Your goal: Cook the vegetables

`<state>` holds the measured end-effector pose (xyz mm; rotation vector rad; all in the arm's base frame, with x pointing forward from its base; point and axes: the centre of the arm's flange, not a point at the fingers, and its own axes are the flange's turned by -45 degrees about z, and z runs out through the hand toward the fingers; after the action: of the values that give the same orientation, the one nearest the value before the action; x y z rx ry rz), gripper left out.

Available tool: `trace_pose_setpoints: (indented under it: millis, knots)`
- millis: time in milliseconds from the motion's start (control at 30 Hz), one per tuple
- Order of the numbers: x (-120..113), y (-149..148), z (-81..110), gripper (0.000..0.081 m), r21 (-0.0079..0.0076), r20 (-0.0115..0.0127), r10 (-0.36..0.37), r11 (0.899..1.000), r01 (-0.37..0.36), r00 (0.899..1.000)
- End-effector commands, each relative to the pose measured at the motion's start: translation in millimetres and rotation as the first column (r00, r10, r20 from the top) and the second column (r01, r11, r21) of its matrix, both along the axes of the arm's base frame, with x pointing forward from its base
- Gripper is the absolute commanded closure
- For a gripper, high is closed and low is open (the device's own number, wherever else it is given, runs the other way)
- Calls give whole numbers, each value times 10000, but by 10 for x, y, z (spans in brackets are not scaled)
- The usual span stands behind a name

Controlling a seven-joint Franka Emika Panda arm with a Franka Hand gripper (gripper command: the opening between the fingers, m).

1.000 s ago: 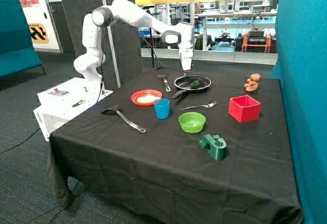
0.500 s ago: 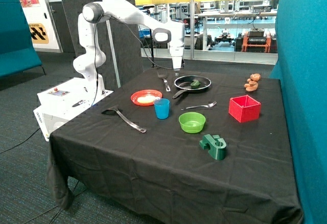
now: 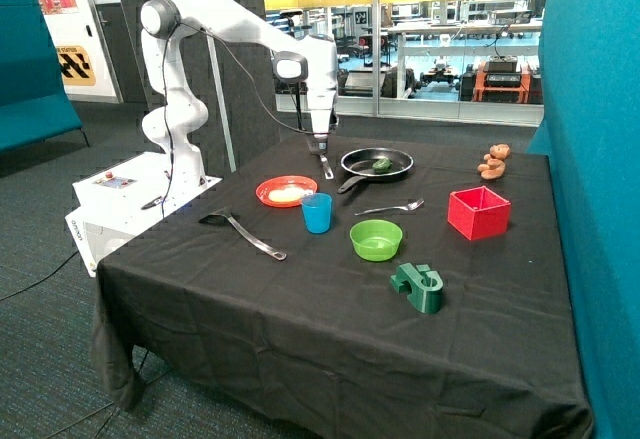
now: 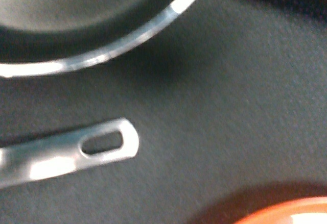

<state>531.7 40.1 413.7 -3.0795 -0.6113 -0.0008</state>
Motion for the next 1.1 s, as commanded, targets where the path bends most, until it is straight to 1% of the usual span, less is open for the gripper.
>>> trace_pose_setpoints:
  millis: [0, 100, 300, 467, 533, 700, 800, 967, 1067]
  knots:
    - [-237, -320, 41, 183, -21, -1, -212, 9998, 212, 9998]
    - [-357, -436, 62, 237, -21, -1, -147, 9999, 147, 9999]
    - [-609, -627, 19, 324, -21, -1, -144, 9999, 144, 9999]
    - [-837, -779, -8, 489, -21, -1, -290, 9996, 290, 9996]
    - [-888, -829, -23, 527, -21, -1, -290, 9996, 290, 9996]
    - [-960, -958, -76, 542, -21, -1, -531, 9986, 531, 9986]
    - [-986, -1046, -111, 523, -21, -1, -653, 9979, 653, 9979]
    - [-1006, -1244, -215, 479, -21, -1, -1123, 9937, 1123, 9937]
    - [-1008, -1311, -263, 473, -21, -1, -1246, 9922, 1246, 9922]
